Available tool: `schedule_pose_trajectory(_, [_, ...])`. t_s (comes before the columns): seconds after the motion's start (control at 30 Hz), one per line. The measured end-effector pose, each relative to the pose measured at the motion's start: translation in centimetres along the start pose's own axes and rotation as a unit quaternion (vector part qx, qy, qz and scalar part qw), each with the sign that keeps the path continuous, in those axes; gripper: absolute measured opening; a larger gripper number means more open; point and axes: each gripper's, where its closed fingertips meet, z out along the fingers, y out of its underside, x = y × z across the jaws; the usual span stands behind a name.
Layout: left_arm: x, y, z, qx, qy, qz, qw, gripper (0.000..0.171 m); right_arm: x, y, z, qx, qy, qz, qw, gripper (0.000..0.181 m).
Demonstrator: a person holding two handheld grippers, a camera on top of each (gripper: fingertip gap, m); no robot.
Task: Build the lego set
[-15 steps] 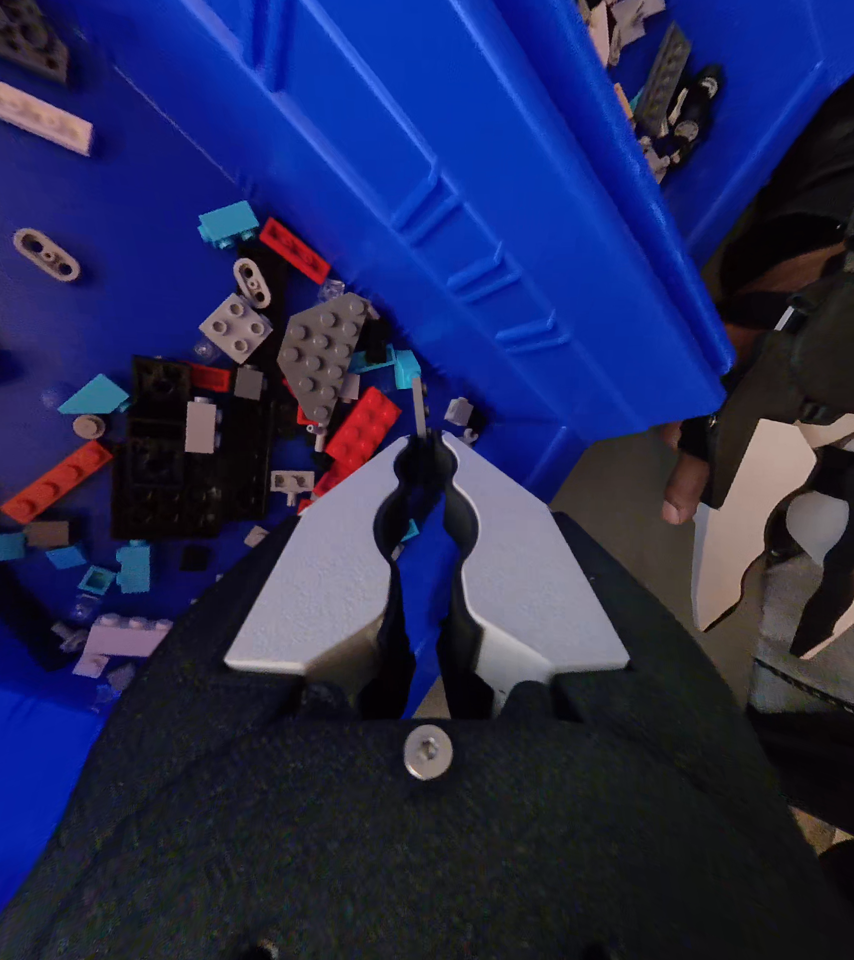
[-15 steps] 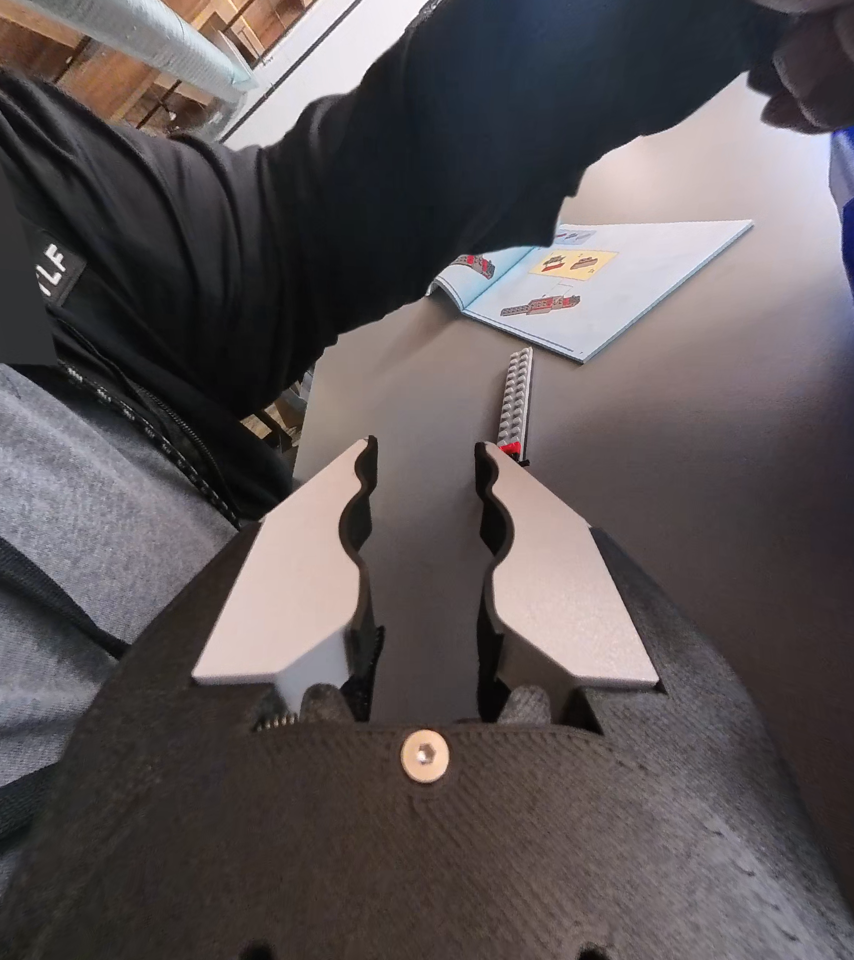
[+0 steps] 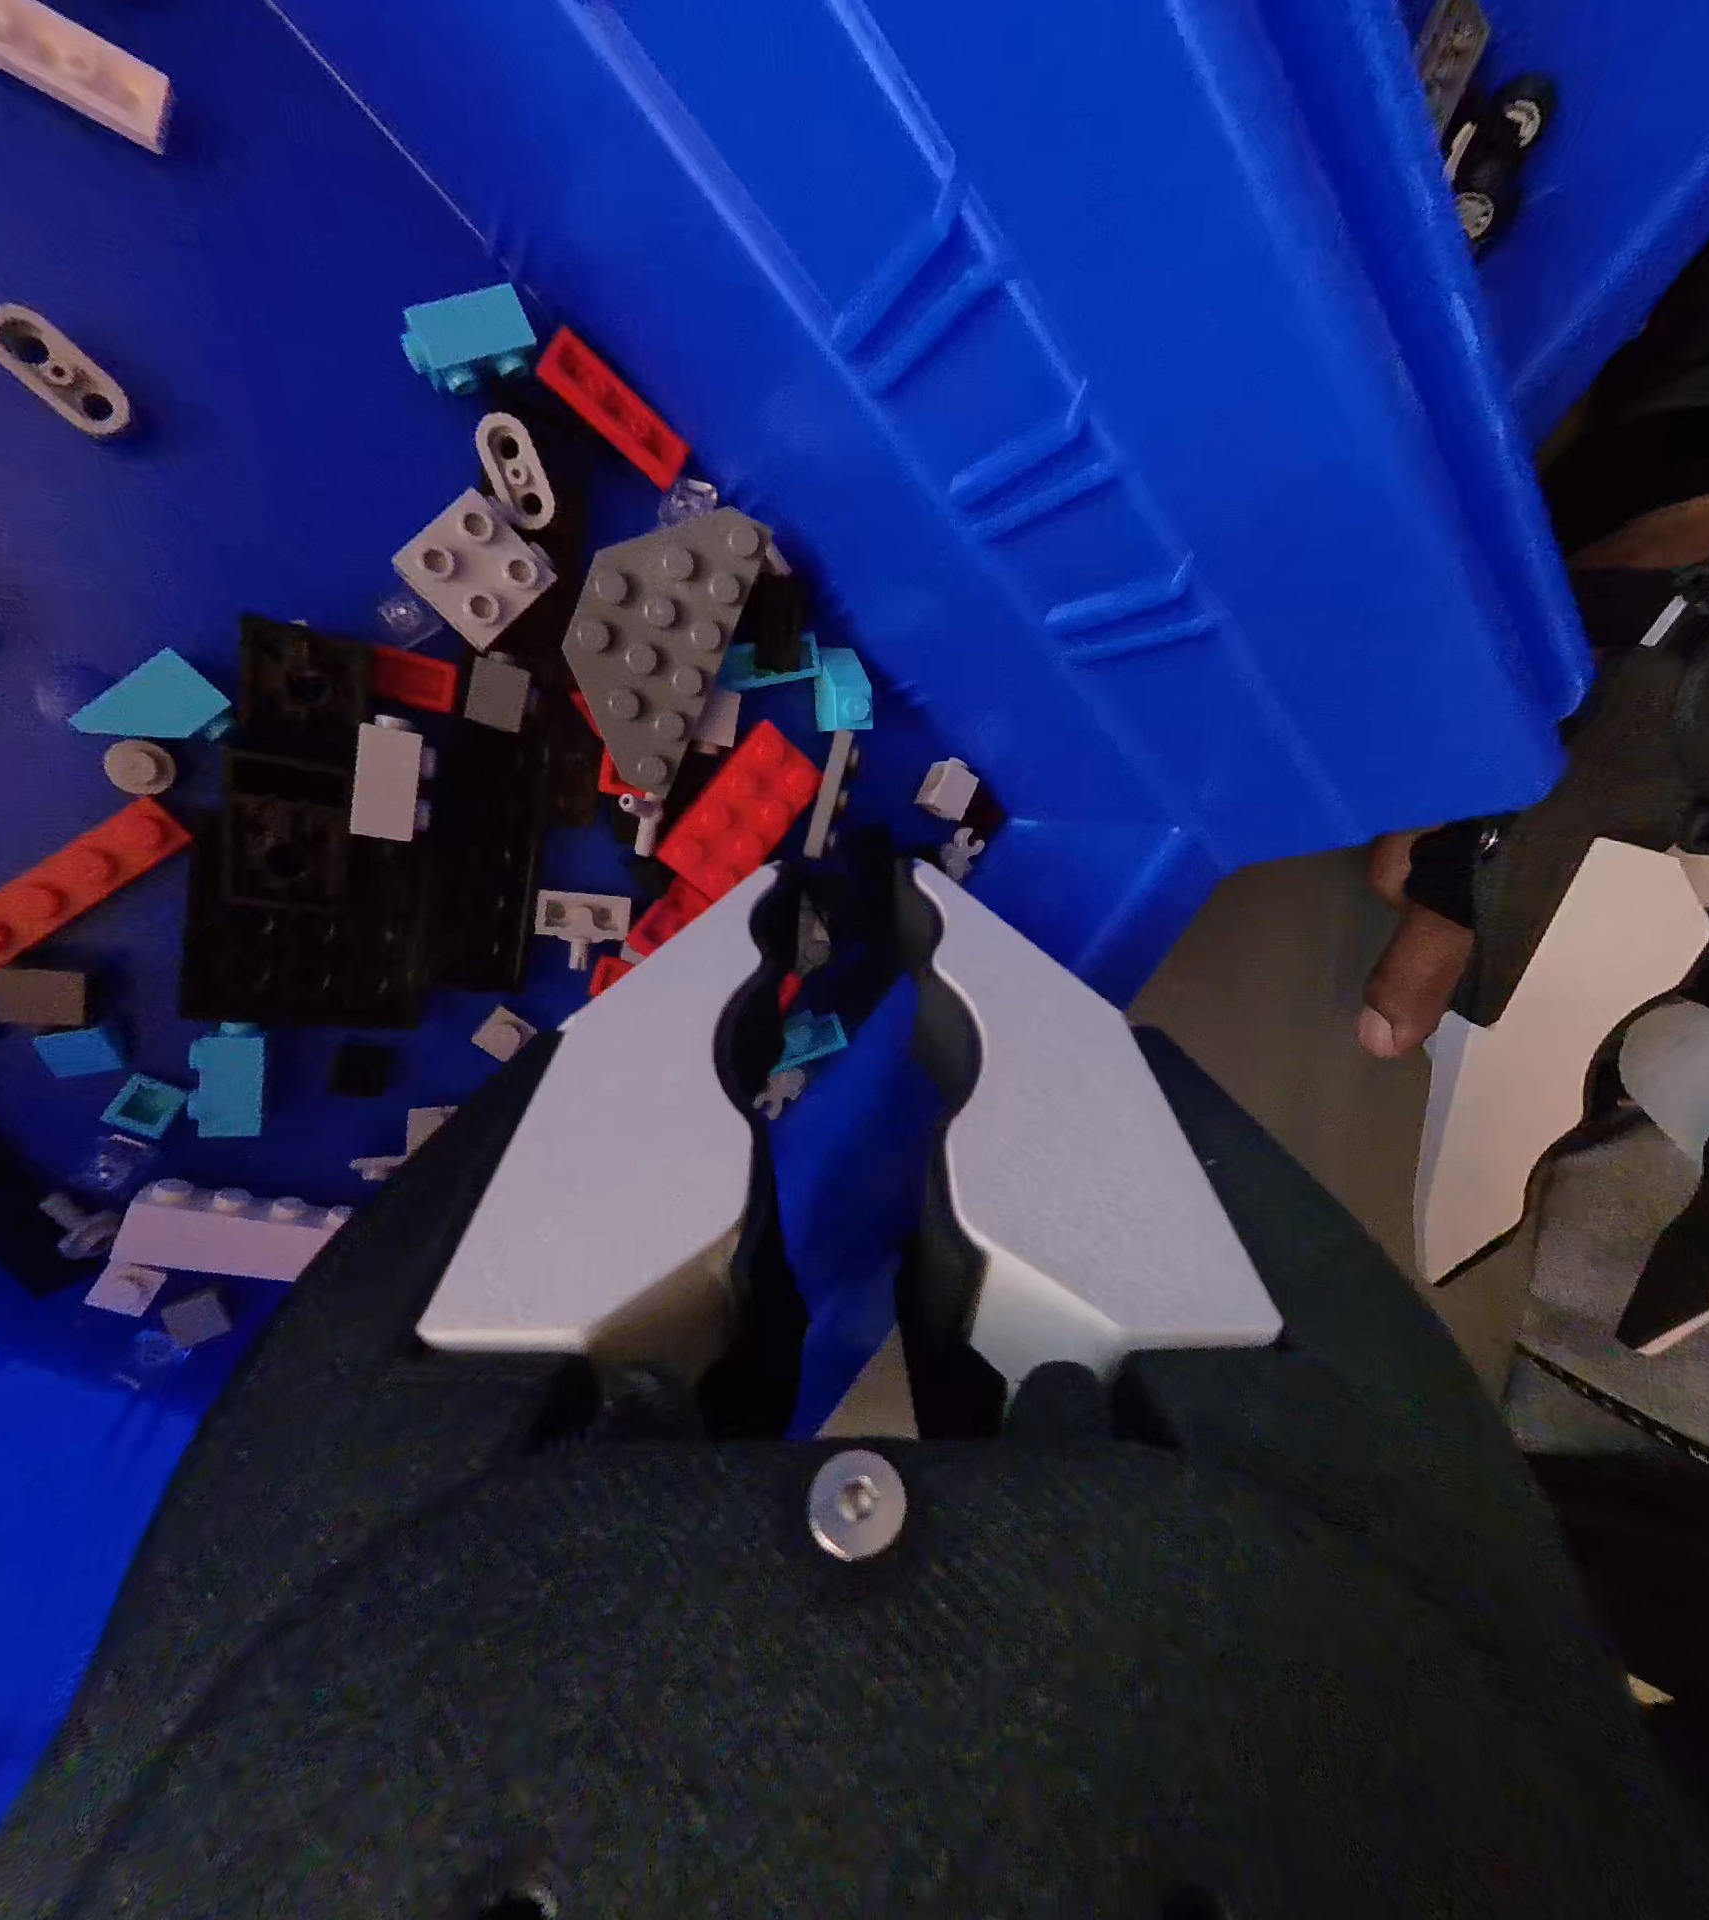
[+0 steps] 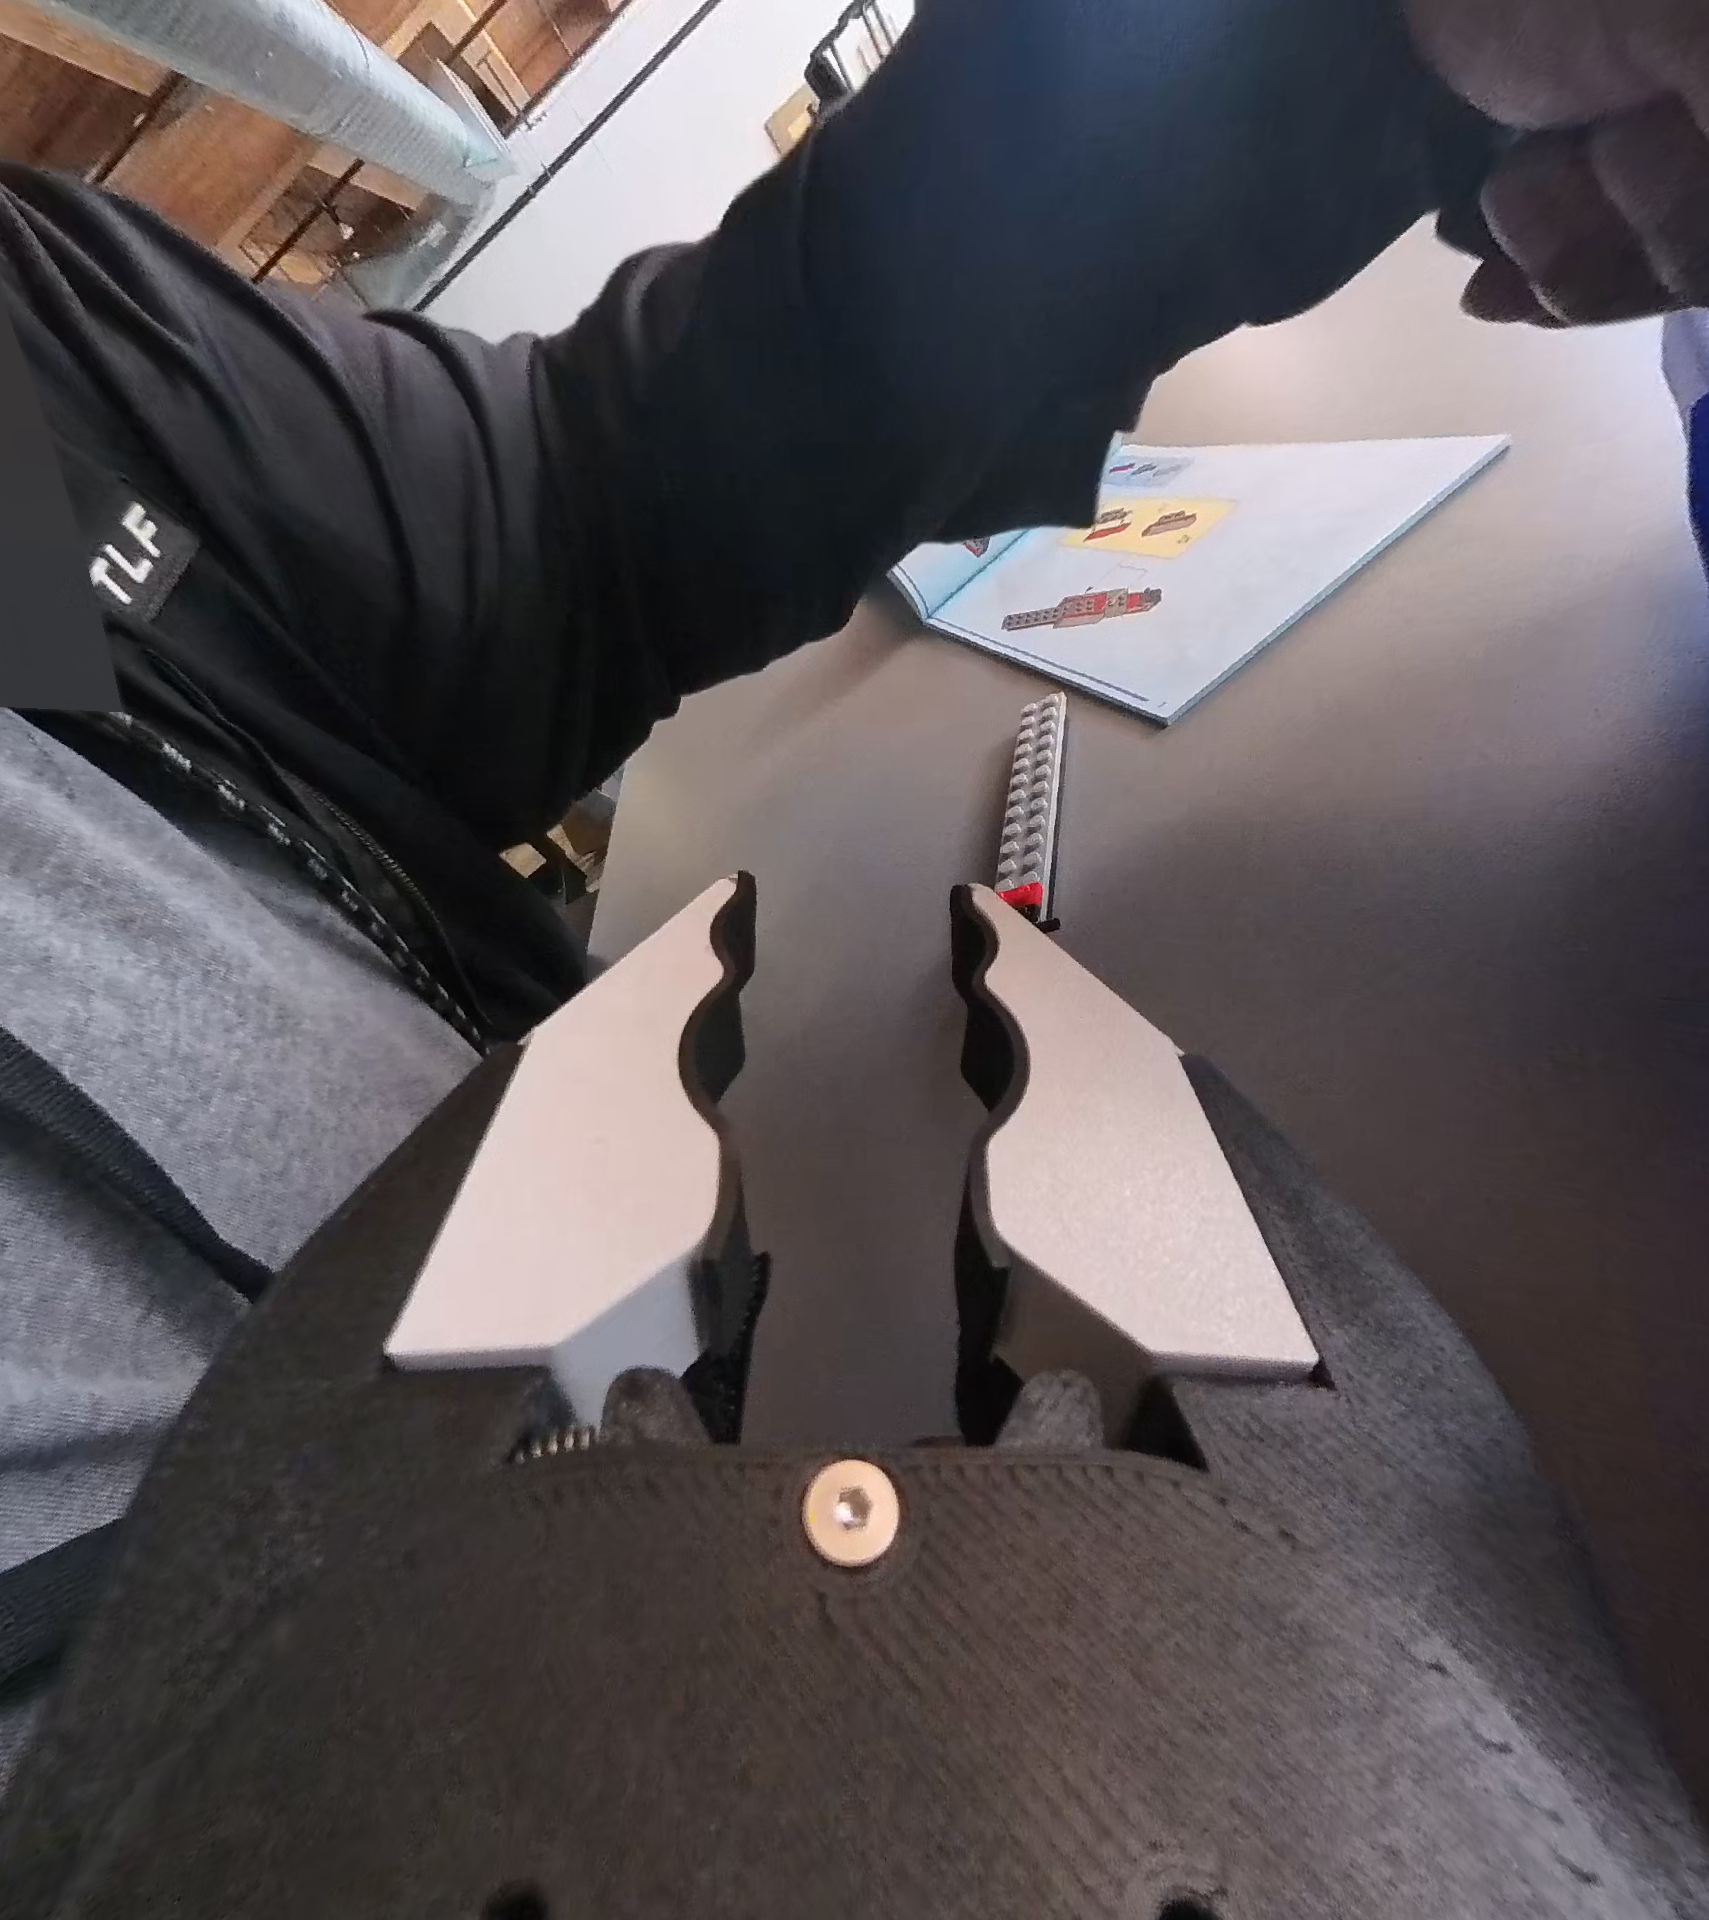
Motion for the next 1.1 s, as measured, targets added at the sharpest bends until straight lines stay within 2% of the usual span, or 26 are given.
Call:
schedule_pose_trajectory(0.23, [-0.6,-0.3,-3.3,0.077,-0.042,-0.023,0.996,0.027,0.0,0.0,0.0,0.001,-0.001,0.001,1.000,0.040])
schedule_pose_trajectory(0.53, [-2.1,2.2,-7.7,0.135,-0.118,-0.066,0.982,0.029,0.0,0.0,0.0,-0.002,0.000,0.002,1.000,0.040])
schedule_pose_trajectory(0.7, [-2.4,2.6,-8.0,0.138,-0.127,-0.073,0.980,0.030,0.0,0.1,0.0,-0.003,0.000,0.002,1.000,0.040])
schedule_pose_trajectory(1.1, [-2.8,0.4,-7.6,0.156,-0.128,-0.064,0.977,0.031,-0.1,0.0,-0.1,-0.001,-0.001,0.002,1.000,0.040])
